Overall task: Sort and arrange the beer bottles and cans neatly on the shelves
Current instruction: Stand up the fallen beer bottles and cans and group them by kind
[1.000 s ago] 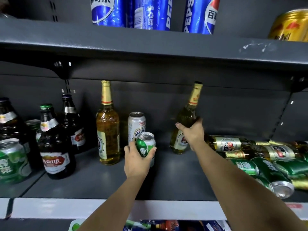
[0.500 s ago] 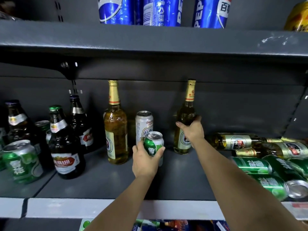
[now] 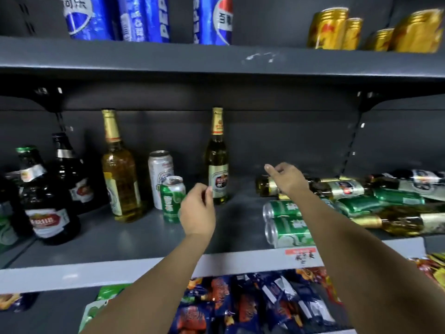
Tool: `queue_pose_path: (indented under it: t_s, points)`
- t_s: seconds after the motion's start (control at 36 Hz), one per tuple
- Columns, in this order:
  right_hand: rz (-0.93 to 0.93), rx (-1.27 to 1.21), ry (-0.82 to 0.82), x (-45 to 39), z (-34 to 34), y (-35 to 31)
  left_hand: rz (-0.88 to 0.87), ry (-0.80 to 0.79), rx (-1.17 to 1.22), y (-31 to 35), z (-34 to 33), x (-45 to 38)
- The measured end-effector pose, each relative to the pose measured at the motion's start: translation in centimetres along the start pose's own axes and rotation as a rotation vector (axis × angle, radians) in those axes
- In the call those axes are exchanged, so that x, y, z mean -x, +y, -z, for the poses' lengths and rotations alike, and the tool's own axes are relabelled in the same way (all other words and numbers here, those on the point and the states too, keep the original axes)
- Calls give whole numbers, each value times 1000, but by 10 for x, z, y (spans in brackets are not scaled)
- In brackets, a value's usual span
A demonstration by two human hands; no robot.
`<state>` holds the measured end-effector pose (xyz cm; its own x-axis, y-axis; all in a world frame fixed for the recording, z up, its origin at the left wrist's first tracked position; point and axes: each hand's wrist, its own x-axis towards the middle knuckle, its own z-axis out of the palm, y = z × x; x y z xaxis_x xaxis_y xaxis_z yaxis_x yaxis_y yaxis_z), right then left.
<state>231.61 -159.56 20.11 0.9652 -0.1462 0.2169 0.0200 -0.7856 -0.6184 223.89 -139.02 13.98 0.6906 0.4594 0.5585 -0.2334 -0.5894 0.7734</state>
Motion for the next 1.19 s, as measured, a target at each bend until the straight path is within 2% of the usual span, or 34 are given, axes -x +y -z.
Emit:
queue_pose_path:
  t_s: [0.17,0.25,0.36,0.5,0.61,0.72,0.81,0.94,1.11,1.19]
  points:
    - [56,139,-346,10,30,58,159,-132,86,44,-52,44]
    - [54,207,-405,19,38,70,179,-168,79,57,-66,61]
    - [57,267,-406,22,39,81,154,-199,43,69,-77,71]
    - [53,372,-382,20,36,79,6,-335,-10,79,-82,79]
    - [61,438,-411,21,33,72,-281,-606,-288,81,-85,78]
    - [14,464,-428,16,28,66,-427,-767,-543,73,-87,77]
    - [-10,506,-449,6,24,64,-512,-766,-643,70,-87,75]
    - [36,622,-469,-6,20,63,-600,-688,-661,66,-82,73]
    - [145,684,-372,-5,18,59,-601,-648,-690,48,-60,56]
    - [130,624,-449,-8,15,56,-581,-648,-681,38,-49,48]
